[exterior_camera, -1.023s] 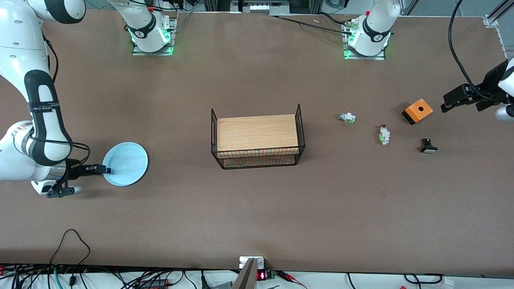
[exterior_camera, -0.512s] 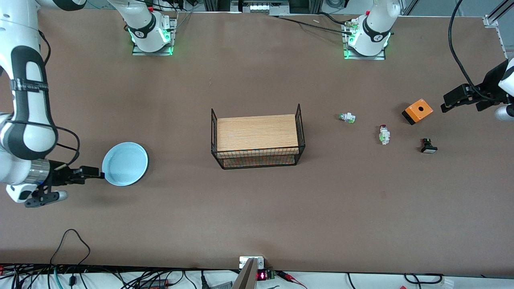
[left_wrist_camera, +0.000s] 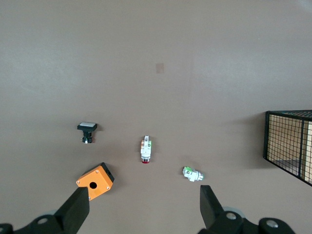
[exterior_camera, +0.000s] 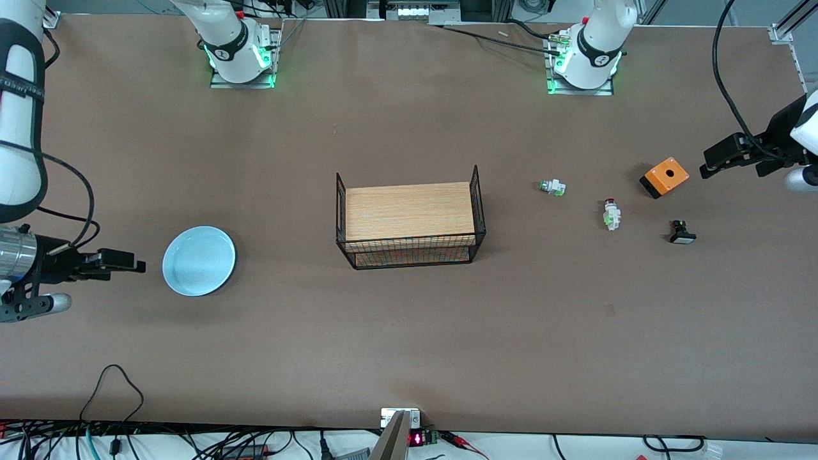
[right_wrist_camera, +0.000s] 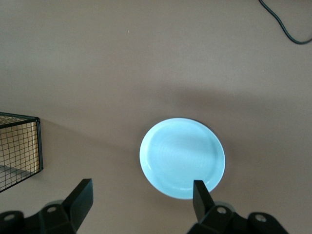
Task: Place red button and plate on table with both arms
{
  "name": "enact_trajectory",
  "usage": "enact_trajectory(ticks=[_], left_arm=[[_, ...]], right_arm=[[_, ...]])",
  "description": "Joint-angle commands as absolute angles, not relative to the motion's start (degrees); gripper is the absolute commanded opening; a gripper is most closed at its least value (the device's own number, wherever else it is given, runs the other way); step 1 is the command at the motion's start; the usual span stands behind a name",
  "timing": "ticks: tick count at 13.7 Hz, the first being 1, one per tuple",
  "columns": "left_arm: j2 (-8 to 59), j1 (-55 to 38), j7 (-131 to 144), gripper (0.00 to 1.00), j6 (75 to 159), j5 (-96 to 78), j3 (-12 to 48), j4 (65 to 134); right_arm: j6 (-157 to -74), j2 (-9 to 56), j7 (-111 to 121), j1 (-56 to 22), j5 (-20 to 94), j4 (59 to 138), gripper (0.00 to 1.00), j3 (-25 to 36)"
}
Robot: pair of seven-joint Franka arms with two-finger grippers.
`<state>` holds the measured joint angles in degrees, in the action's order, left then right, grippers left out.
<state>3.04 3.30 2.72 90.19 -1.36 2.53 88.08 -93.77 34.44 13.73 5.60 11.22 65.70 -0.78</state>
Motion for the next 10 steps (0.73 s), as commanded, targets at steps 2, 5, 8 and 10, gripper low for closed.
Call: enact_trajectory(ticks=[2, 5, 8, 10], left_arm=[[3.25, 3.69, 1.23, 1.00, 88.95, -2.20, 2.64, 86.92], [3.25, 3.69, 1.23, 1.00, 88.95, -2.20, 2.64, 87.01], [3.25, 3.69, 1.23, 1.00, 88.95, -2.20, 2.55, 87.01], [3.25, 3.69, 1.23, 1.00, 88.95, -2.20, 2.55, 86.92]], right_arm=[[-87.47, 28.76, 10.90, 3.34, 2.05, 65.65, 0.92, -0.97], [-80.88, 25.59, 8.54, 2.90, -0.25, 65.65, 0.92, -0.88], [-79.28, 23.91, 8.09, 1.77, -2.28, 66.18, 0.92, -1.06], [-77.70, 23.64, 8.09, 0.44, -3.69, 66.18, 0.92, -1.05]])
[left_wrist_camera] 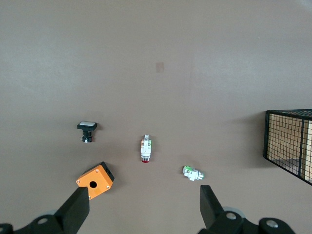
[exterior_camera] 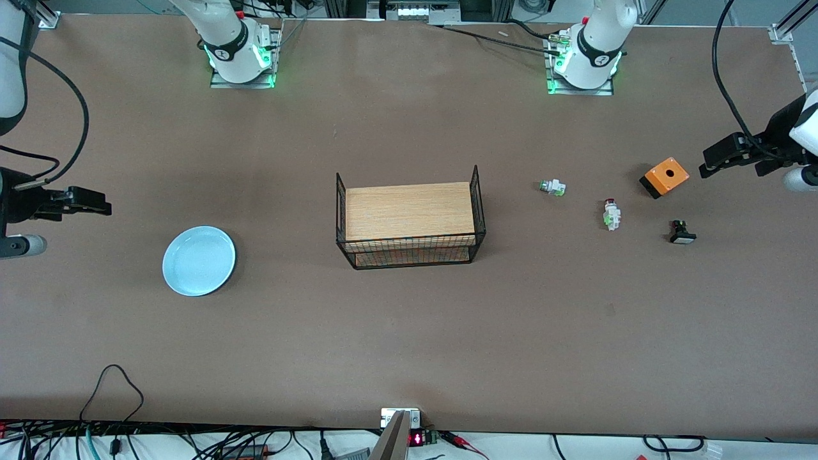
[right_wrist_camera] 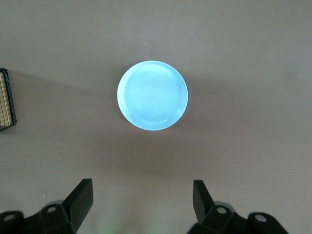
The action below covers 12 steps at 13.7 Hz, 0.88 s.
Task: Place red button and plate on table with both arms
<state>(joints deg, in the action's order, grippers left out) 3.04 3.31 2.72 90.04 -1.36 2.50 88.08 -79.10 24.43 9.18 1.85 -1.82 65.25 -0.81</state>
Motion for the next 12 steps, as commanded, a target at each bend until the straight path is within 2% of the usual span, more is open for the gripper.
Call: enact_trajectory(ticks=[1, 4, 8, 12], left_arm=[[3.25, 3.69, 1.23, 1.00, 88.95, -2.20, 2.46, 86.92], [3.25, 3.69, 1.23, 1.00, 89.03, -2.20, 2.46, 87.01], [3.25, 3.69, 1.23, 1.00, 89.21, -2.20, 2.11, 86.92], [3.25, 3.69, 1.14, 1.00, 89.21, -2.11, 2.28, 86.84]], right_arm=[[-77.70, 23.64, 7.91, 0.61, -3.00, 66.79, 0.92, -1.05], [-82.24, 18.22, 7.91, 0.18, -2.81, 75.90, 0.92, -1.05], [-92.79, 6.44, 7.82, 0.53, -2.81, 94.62, 0.92, -1.05], [-99.48, -1.39, 7.91, 0.61, -2.81, 106.24, 0.92, -1.14]])
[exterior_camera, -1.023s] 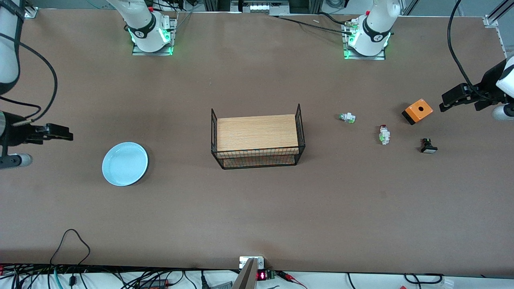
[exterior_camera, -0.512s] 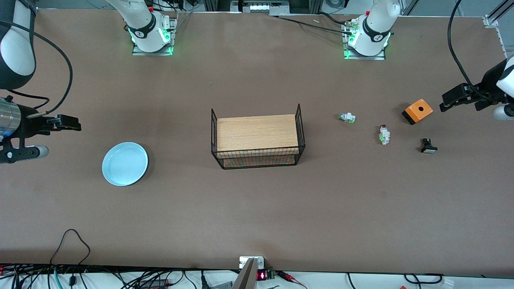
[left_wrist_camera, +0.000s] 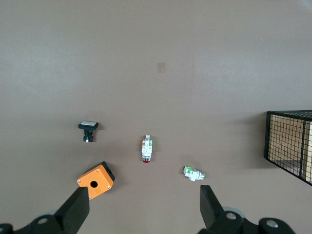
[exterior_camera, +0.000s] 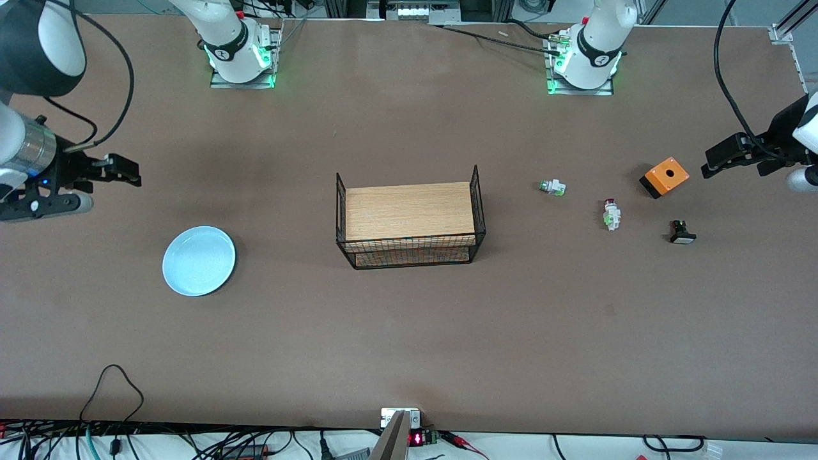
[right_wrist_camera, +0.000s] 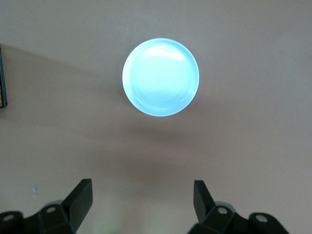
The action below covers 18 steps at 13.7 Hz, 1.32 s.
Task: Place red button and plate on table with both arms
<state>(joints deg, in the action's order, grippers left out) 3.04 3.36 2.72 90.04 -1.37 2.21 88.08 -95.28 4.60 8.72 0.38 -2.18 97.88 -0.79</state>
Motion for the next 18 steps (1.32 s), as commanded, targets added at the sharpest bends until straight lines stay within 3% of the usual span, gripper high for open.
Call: enact_trajectory(ticks=[1, 3, 8, 10, 18], left_arm=[[3.25, 3.69, 1.23, 1.00, 89.30, -2.11, 2.20, 86.84], [3.16, 3.69, 1.14, 1.00, 89.38, -1.76, 2.28, 86.84], [2.81, 3.69, 1.14, 1.00, 89.12, -2.02, 2.81, 86.75], [2.81, 3.69, 1.23, 1.00, 89.12, -1.93, 2.46, 86.75], [2.72, 3.78, 1.32, 1.00, 88.95, -2.02, 2.11, 86.75]], right_arm=[[-100.54, -2.71, 7.91, 0.70, -2.81, 108.09, 0.92, -1.14], [-100.90, -3.08, 7.91, 0.53, -2.81, 108.46, 0.93, -1.14], [-91.85, 9.22, 8.26, 0.61, -3.08, 88.62, 0.94, -1.14], [-91.85, 9.67, 8.09, 0.88, -2.99, 88.07, 0.99, -1.05], [-91.85, 9.76, 9.14, 3.08, -2.90, 88.24, 1.00, -0.18]])
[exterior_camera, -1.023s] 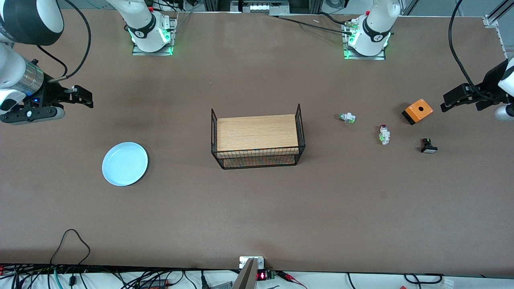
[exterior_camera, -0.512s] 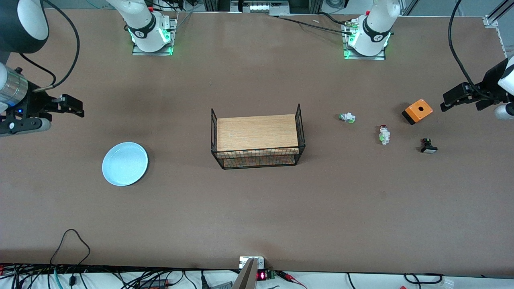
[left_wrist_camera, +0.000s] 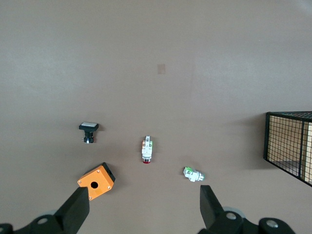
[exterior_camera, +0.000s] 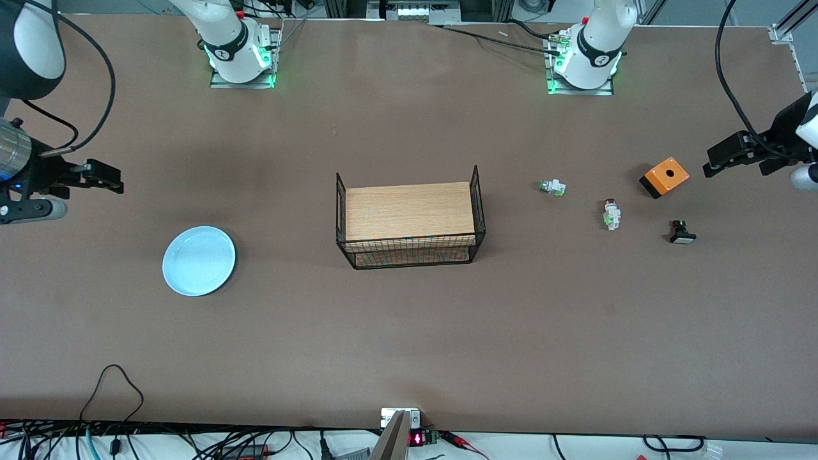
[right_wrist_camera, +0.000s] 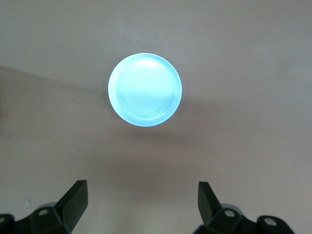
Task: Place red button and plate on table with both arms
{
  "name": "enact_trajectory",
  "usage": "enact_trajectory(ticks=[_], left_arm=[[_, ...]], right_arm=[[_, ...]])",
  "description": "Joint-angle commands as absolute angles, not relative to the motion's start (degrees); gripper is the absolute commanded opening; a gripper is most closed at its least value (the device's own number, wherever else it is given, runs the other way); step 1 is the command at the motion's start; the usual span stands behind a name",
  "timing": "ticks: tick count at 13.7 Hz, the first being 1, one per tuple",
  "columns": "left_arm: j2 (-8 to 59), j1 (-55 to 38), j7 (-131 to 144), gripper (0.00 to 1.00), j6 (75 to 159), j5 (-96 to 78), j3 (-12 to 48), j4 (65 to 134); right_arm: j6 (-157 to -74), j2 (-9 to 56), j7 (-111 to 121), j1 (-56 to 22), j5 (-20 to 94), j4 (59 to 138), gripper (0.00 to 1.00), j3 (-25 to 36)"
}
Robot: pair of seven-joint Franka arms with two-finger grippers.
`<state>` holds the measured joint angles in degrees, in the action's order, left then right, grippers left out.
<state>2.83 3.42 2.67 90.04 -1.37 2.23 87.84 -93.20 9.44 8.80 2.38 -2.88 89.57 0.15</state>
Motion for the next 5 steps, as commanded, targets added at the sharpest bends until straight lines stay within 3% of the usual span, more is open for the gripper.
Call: enact_trajectory(ticks=[1, 5], left_arm=[[2.72, 3.78, 1.32, 1.00, 88.95, -2.02, 2.20, 86.84], [2.72, 3.78, 1.32, 1.00, 88.95, -2.02, 2.29, 86.75]], right_arm=[[-91.76, 9.32, 9.23, 2.99, -3.34, 87.98, 1.00, -0.18], [-91.85, 9.58, 8.44, 2.99, -3.25, 87.71, 1.00, -0.18]])
